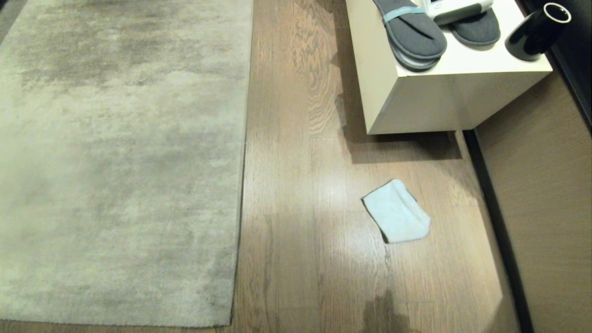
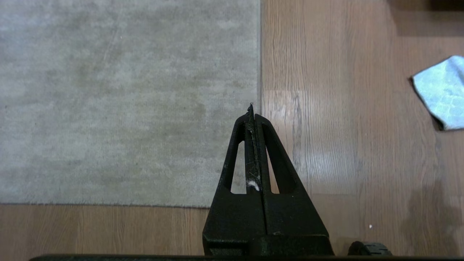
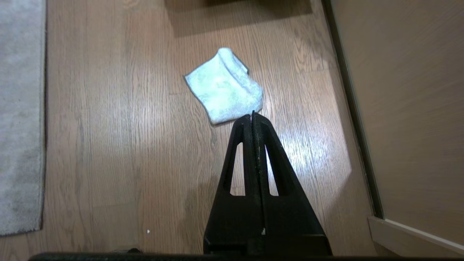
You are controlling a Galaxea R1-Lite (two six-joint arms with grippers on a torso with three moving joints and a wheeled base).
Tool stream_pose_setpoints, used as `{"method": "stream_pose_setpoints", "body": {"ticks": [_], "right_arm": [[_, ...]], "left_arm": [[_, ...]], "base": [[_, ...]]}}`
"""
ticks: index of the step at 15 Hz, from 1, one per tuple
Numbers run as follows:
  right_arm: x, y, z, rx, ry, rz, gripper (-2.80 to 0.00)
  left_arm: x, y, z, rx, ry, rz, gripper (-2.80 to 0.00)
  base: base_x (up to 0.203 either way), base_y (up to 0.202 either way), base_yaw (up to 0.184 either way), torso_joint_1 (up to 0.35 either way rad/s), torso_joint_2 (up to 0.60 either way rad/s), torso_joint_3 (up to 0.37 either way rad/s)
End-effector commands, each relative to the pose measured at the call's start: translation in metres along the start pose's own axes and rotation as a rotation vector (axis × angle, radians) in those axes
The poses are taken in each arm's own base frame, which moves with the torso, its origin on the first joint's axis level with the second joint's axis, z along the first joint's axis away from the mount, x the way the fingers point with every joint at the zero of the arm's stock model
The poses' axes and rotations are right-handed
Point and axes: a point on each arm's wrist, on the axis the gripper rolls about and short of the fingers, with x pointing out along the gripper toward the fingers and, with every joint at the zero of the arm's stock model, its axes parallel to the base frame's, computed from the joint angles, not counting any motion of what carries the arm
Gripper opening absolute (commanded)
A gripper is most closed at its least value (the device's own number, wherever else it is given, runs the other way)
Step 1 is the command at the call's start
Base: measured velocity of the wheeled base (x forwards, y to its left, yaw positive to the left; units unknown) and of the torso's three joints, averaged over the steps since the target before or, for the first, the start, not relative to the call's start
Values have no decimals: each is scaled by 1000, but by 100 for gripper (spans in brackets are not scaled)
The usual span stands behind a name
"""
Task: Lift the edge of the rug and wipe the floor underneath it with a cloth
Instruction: Pick up the rag
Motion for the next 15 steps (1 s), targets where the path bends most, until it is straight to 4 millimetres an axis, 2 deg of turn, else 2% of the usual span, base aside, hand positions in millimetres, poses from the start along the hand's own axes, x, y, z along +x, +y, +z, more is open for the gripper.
{"method": "stream_pose_setpoints", "body": {"ticks": [1,15], "right_arm": [[0,0,0,0,1,0,-280],[0,0,0,0,1,0,-280]], "left_arm": [[0,0,0,-1,0,0,-280],[0,0,0,-7,0,0,-280]], "base": [[0,0,0,-2,-2,-189],[0,0,0,3,2,-197]]}}
